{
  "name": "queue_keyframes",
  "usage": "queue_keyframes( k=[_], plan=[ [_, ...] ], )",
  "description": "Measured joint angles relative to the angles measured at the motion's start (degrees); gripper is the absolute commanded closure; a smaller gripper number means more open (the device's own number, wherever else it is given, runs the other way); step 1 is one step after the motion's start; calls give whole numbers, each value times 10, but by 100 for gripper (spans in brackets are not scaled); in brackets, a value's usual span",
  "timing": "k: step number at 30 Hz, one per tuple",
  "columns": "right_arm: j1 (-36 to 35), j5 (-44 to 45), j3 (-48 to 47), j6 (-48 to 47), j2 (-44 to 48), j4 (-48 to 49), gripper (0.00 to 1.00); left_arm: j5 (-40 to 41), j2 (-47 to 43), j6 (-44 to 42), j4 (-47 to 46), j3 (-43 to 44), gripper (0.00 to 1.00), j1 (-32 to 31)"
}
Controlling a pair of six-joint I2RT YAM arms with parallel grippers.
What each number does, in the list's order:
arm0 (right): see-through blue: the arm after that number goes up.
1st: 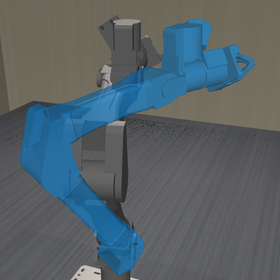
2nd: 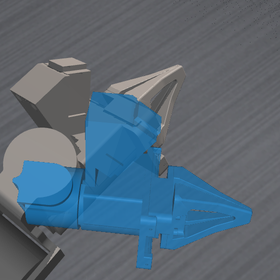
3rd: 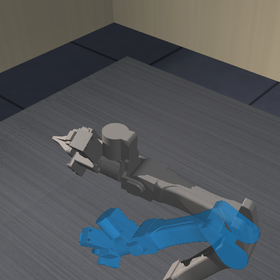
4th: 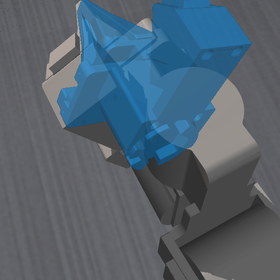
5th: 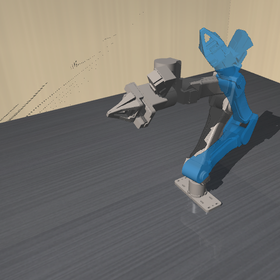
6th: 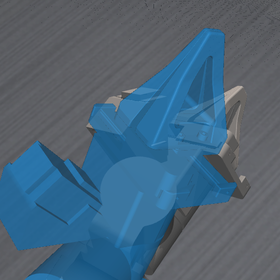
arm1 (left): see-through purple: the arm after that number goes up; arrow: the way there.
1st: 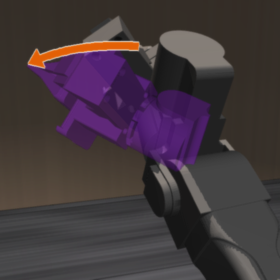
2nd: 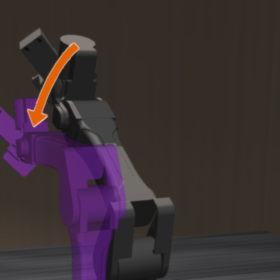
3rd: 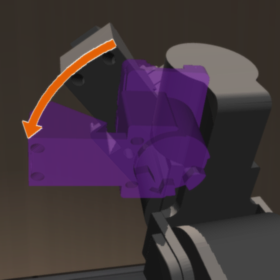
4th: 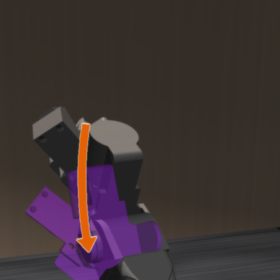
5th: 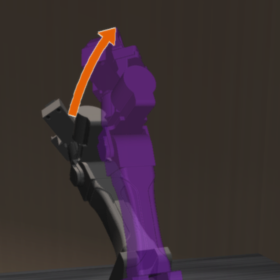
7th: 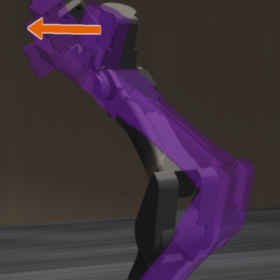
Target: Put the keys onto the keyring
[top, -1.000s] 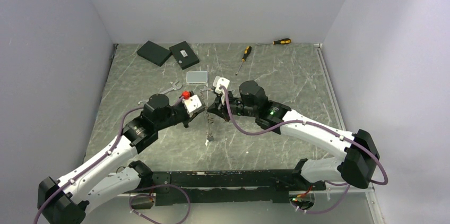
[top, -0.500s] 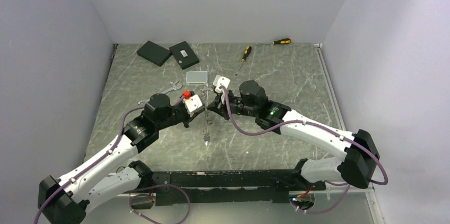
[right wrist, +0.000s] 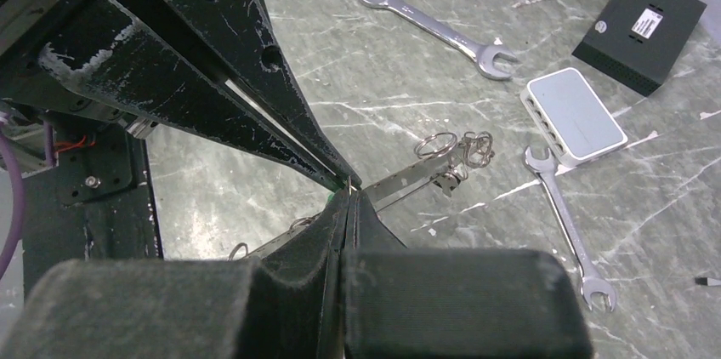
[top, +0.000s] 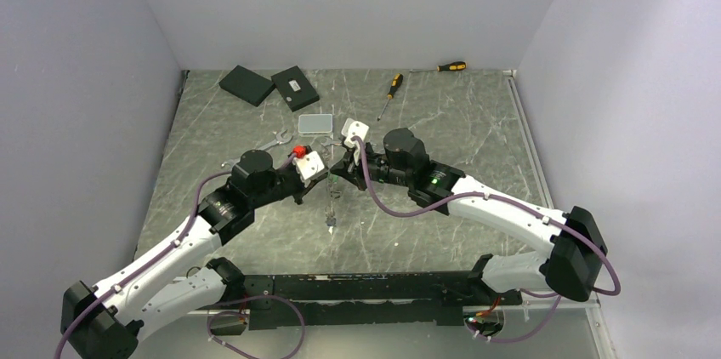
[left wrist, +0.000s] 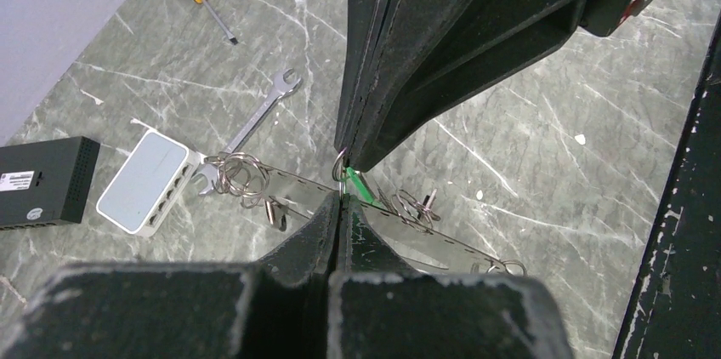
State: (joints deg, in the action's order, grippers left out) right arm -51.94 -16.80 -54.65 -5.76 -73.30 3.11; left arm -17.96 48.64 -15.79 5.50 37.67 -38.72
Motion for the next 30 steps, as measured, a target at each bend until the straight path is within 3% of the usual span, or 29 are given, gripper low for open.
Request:
queue_keyframes(
  k=[30],
  plan=[
    [-2, 21, 0, 0, -21, 4, 100, 13, -3, 5, -1, 0, 100, 0]
  ],
)
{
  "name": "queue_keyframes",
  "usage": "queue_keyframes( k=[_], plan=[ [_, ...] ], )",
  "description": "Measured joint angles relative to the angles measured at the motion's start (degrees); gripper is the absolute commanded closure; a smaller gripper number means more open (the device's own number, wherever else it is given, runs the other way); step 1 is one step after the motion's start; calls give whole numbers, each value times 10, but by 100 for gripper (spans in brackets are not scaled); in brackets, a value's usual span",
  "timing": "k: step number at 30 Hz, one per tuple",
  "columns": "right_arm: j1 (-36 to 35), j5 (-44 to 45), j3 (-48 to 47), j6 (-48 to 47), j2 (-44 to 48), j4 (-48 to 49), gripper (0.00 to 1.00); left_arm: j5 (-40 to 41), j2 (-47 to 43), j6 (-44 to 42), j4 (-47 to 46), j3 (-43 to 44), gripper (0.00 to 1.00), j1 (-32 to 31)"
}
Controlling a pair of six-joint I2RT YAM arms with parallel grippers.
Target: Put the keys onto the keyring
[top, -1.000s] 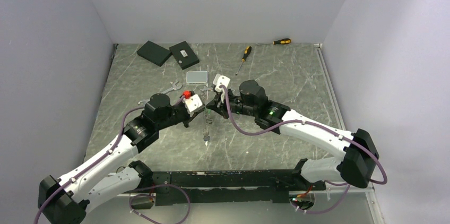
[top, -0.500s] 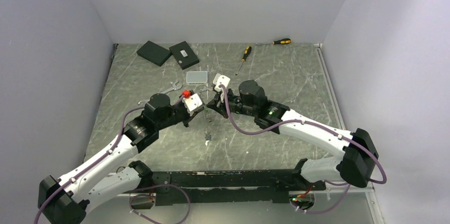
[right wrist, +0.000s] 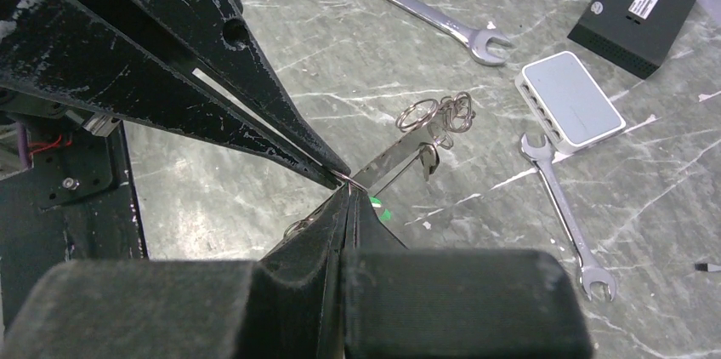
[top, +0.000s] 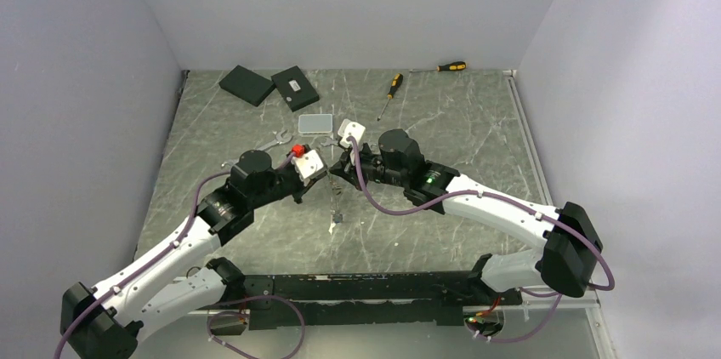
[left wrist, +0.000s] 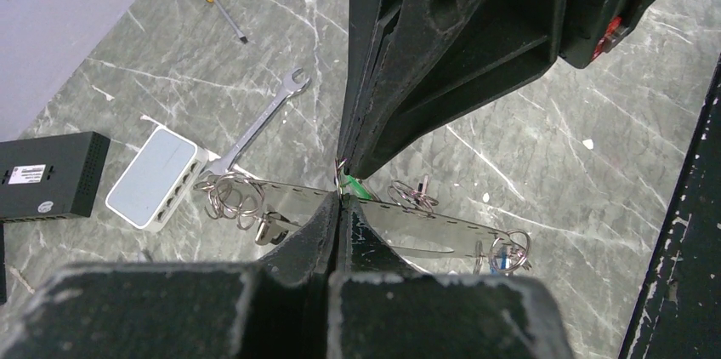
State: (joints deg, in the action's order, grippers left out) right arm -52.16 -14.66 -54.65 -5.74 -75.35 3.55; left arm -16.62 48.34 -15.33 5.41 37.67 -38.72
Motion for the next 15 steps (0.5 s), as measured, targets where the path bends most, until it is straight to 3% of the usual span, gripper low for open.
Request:
queue_keyframes(
  k=[15],
  plan=[
    [5, -3, 1, -1, 6, 0, 100, -1, -5, 0, -4, 0, 100, 0]
  ],
)
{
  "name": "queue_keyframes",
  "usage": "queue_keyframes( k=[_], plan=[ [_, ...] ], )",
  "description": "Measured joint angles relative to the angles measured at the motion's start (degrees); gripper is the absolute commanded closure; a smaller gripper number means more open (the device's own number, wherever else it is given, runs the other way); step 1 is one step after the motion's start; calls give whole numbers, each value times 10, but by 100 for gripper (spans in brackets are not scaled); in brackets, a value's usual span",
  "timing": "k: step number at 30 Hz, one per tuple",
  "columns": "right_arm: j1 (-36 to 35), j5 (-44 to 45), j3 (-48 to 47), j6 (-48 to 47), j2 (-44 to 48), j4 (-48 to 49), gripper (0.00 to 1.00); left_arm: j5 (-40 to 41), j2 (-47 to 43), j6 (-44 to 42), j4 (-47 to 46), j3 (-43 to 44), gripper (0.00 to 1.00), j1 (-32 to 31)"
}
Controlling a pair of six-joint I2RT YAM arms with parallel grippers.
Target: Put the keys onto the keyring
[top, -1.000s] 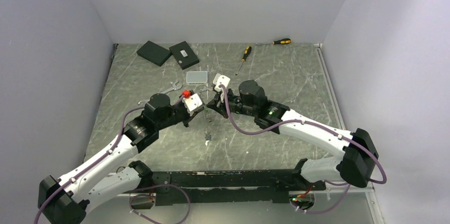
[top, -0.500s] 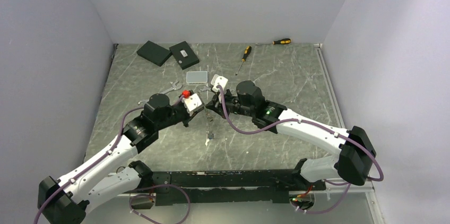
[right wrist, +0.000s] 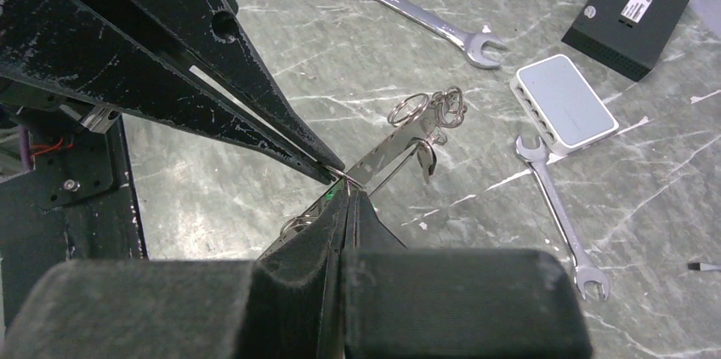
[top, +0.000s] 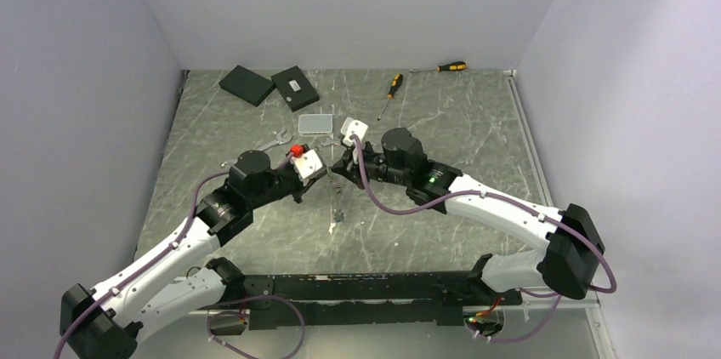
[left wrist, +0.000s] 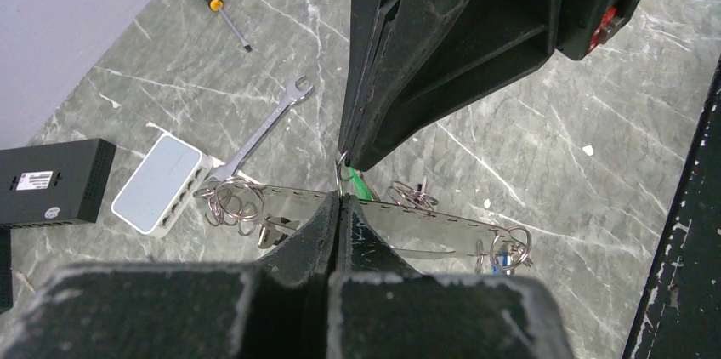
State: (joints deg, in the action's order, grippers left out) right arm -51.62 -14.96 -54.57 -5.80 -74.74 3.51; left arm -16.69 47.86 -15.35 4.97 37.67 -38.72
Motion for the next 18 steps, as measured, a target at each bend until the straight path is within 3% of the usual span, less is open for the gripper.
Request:
queue_keyframes(
  k=[18],
  plan=[
    [41, -63, 16, 26, 16, 7, 100, -14, -12, 0, -13, 0, 100, 0]
  ],
)
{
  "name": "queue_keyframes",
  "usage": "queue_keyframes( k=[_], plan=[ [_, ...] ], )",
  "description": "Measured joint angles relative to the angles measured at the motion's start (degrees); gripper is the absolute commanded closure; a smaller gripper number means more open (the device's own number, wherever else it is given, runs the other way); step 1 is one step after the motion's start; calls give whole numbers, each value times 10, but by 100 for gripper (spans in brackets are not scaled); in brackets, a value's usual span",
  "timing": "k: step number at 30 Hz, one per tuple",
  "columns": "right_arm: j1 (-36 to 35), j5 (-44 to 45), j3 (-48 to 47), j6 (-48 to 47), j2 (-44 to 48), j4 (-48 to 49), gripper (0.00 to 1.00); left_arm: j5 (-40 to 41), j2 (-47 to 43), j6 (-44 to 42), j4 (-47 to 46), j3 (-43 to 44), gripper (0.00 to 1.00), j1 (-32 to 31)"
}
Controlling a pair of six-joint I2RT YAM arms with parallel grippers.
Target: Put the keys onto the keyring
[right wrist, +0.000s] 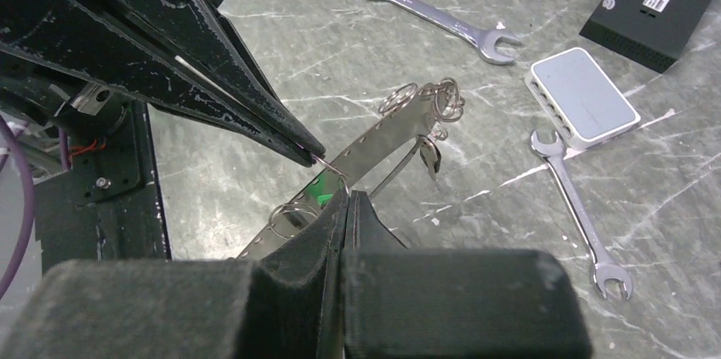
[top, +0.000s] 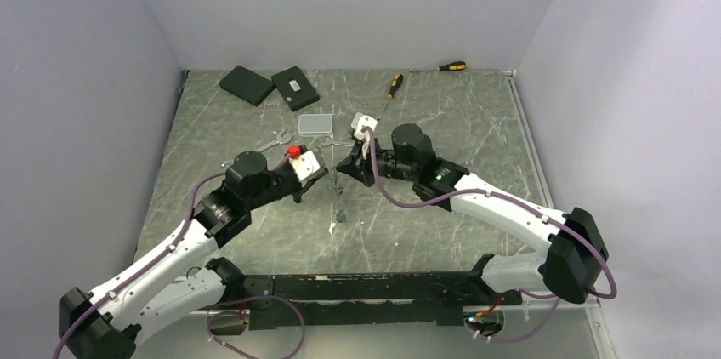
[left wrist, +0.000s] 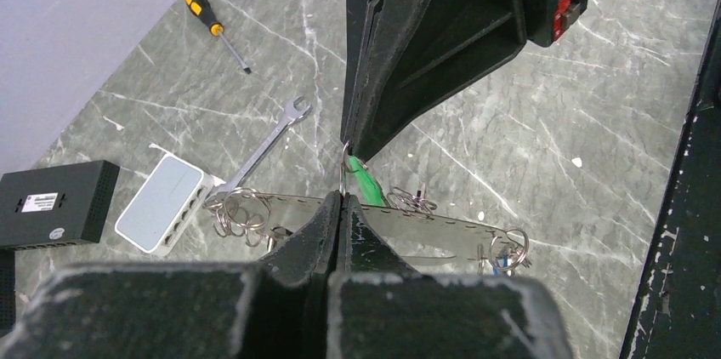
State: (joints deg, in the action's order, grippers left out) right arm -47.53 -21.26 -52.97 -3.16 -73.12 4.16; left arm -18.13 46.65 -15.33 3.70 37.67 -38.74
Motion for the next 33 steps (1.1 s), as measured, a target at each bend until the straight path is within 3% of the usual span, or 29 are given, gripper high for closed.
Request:
queue_keyframes(
  k=[15, 33],
  plan=[
    [33, -3, 11, 13, 7, 5, 100, 0, -16, 0, 5, 0, 100, 0],
    [29, -122, -3, 17, 8, -2, 100, 0, -15, 2, 5, 0, 100, 0]
  ],
)
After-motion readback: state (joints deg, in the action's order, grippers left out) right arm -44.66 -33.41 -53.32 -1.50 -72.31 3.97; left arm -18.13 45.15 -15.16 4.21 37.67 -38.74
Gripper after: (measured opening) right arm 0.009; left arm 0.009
